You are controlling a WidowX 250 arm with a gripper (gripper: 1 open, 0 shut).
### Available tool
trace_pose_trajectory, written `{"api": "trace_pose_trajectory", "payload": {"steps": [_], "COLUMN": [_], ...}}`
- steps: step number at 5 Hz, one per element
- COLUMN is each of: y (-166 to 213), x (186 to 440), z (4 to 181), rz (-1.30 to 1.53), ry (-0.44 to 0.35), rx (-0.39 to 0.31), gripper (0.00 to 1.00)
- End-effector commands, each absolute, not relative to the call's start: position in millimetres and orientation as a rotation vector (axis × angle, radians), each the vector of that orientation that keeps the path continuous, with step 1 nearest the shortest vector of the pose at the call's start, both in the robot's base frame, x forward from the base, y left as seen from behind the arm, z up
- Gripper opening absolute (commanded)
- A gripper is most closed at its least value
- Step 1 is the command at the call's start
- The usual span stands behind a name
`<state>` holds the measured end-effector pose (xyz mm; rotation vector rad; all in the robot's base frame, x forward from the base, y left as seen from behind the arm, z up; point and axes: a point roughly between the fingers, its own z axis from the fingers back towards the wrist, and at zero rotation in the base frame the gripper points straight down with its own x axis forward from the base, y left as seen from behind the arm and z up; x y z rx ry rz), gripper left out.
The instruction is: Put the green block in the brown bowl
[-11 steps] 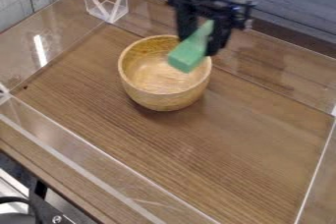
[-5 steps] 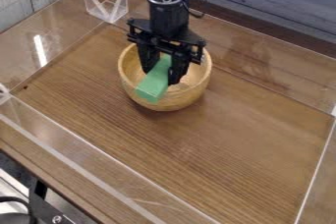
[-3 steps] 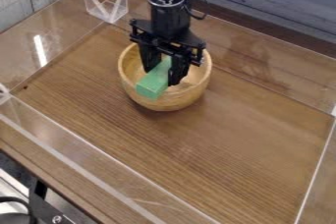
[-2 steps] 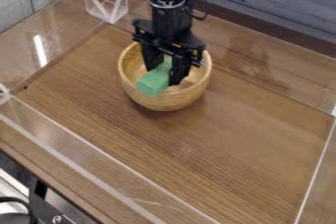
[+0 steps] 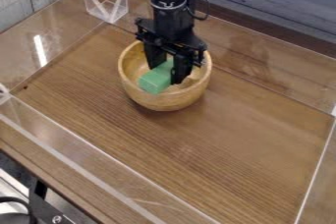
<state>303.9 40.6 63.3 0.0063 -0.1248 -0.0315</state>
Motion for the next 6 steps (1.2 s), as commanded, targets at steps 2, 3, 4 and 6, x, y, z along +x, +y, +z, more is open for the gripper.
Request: {"api": "trace_pose_trajectory", "payload": {"steps": [2, 3, 4, 6], "y": [52, 60, 57, 40], "x": [303, 301, 298, 289], "z": [88.5, 92.0, 94.0, 90.1], "rz": [0.005, -0.009, 0.015, -0.016], "ry": [-0.207, -0.214, -0.212, -0.222], "rx": [0.024, 0.023, 0.033, 0.038], "gripper": [0.00, 0.00, 0.00, 0.00]}}
